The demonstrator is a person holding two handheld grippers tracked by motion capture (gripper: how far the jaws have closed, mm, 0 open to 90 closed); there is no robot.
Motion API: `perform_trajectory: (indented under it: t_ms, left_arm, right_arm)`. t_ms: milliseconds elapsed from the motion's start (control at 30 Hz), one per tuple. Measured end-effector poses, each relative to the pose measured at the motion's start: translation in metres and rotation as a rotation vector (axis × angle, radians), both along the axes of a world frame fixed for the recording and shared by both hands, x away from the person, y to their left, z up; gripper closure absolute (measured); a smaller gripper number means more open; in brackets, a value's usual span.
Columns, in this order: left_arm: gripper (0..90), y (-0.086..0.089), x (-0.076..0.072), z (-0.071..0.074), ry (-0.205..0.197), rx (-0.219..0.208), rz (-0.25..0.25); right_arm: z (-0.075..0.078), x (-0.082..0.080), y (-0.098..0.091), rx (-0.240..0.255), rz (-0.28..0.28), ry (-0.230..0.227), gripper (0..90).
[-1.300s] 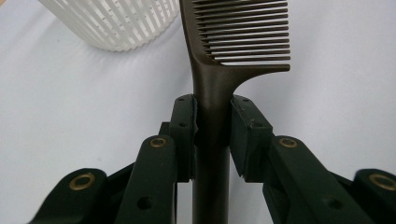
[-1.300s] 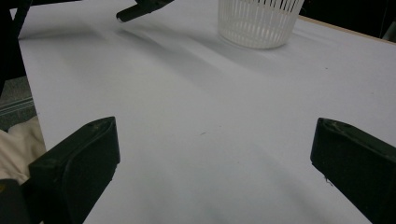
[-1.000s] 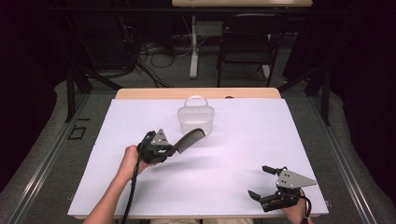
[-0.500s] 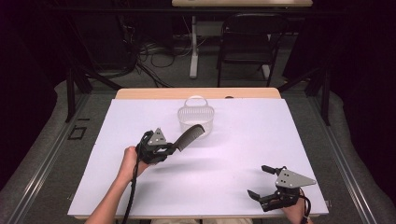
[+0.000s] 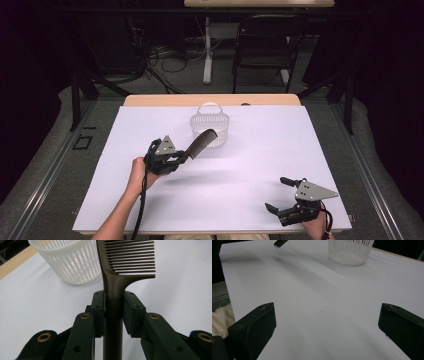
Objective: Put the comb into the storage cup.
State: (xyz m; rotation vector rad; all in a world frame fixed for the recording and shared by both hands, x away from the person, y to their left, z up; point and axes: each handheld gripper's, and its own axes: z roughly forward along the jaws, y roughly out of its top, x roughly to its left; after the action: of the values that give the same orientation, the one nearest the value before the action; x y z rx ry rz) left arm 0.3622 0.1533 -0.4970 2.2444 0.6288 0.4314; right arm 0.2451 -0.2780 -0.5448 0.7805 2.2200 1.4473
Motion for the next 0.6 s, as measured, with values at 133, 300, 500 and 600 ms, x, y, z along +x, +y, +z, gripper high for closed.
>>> perform_trajectory:
  t_ms: [133, 300, 500, 600]
  left_arm:
    - [72.1, 0.001, 0.0002, 0.0006, -0.008, -0.014, 0.012]
    - [72.2, 0.0013, 0.0001, 0.0007, -0.014, -0.022, 0.021]
    - [72.1, 0.0011, 0.0002, 0.0007, -0.02, -0.028, 0.033]
    - [72.2, 0.0006, -0.0006, 0.0009, -0.025, -0.033, 0.04]
  right_arm:
    - [-0.0006, 0.0003, 0.0, -0.001, 0.001, 0.002, 1.1]
    - [-0.0004, 0.0, -0.0001, 0.002, 0.0, 0.0, 1.1]
    - [-0.0005, -0.0001, 0.0002, -0.002, 0.002, 0.002, 1.1]
    - [-0.0004, -0.0004, 0.0003, -0.003, 0.001, 0.003, 1.1]
